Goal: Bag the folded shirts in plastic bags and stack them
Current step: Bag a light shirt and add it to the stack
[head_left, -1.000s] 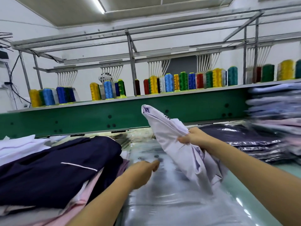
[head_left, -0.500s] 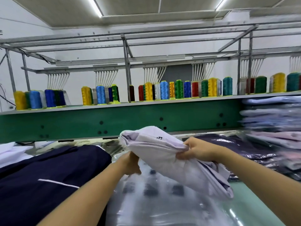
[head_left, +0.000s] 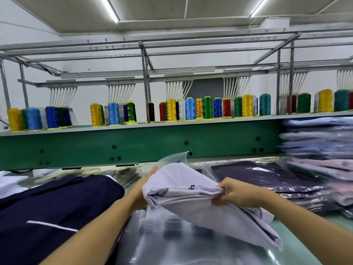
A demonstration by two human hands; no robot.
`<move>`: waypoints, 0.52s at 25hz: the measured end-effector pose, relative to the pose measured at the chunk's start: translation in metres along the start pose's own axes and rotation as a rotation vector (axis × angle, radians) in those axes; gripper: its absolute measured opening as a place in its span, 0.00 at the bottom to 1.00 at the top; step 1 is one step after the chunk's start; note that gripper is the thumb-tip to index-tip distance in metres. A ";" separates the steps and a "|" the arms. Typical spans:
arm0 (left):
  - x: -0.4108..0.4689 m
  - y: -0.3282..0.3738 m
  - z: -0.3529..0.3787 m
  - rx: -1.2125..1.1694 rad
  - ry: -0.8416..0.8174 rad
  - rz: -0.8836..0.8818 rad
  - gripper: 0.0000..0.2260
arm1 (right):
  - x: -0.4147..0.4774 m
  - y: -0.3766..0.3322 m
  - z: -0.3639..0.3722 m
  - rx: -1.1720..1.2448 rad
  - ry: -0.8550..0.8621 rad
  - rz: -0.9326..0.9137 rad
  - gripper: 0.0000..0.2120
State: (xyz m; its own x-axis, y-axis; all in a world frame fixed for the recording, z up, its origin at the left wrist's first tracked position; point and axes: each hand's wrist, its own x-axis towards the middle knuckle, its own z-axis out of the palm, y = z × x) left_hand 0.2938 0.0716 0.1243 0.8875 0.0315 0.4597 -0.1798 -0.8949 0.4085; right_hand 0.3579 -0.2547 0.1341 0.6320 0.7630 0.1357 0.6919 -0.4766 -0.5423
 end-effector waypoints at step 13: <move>0.024 0.019 -0.017 0.108 -0.049 0.129 0.33 | 0.011 0.015 -0.007 -0.140 0.152 0.217 0.16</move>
State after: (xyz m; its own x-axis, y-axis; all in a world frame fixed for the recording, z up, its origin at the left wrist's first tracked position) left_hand 0.3045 0.0633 0.1565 0.8803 -0.1057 0.4625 -0.2488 -0.9330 0.2602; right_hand 0.3775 -0.2564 0.1332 0.8080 0.5679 0.1572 0.5699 -0.6852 -0.4536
